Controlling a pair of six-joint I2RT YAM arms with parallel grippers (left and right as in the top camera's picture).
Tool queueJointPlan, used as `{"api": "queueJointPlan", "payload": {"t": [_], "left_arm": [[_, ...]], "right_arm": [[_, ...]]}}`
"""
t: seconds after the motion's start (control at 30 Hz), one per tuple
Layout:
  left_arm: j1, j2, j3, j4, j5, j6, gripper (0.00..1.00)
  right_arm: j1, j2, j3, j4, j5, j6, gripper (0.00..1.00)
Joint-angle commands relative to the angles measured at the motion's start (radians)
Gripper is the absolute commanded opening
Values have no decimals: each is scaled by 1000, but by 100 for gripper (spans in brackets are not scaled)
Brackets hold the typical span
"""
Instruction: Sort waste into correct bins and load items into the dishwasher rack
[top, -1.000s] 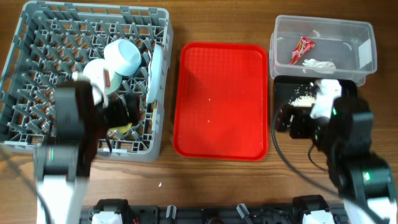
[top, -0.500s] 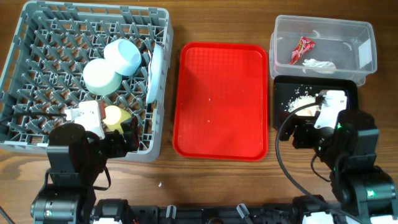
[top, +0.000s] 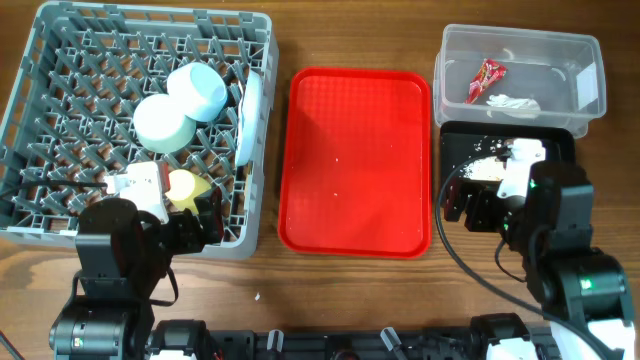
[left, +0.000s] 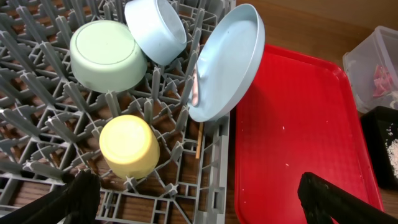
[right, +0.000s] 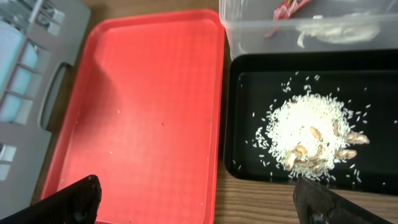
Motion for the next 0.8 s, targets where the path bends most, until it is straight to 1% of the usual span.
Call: {"api": "queueJointPlan", "payload": {"t": [0.0,0.13,0.23,0.37,0.5,0.67,0.73,0.77], "left_arm": [[-3,-4,-8,2,8,-3,100],[-3,-4,-8,2,8,-3,100],[-3,-4,-8,2,8,-3,100],[-3,-4,-8,2,8,-3,100],[-3,-4,-8,2,8,-3,100],[-3,-4,-8,2,8,-3,100],[-3,-4,-8,2,8,-3,100],[-3,-4,-8,2,8,-3,100]], "right_arm": [[-2,-74,-1,-1,35,9,100],[-3,-198,-55,101,57,-20,100],[-3,-314,-162,264,57,-42,100],[-3,-495,-378,546,16,-41,100],[-3,-636,-566,759,3,-40,100],[-3,-765,-779,1005,5,-40,100],[-3,-768,-850,1135,11,-42,100],[-3,-769,-869,1169,12,-42,100]]}}
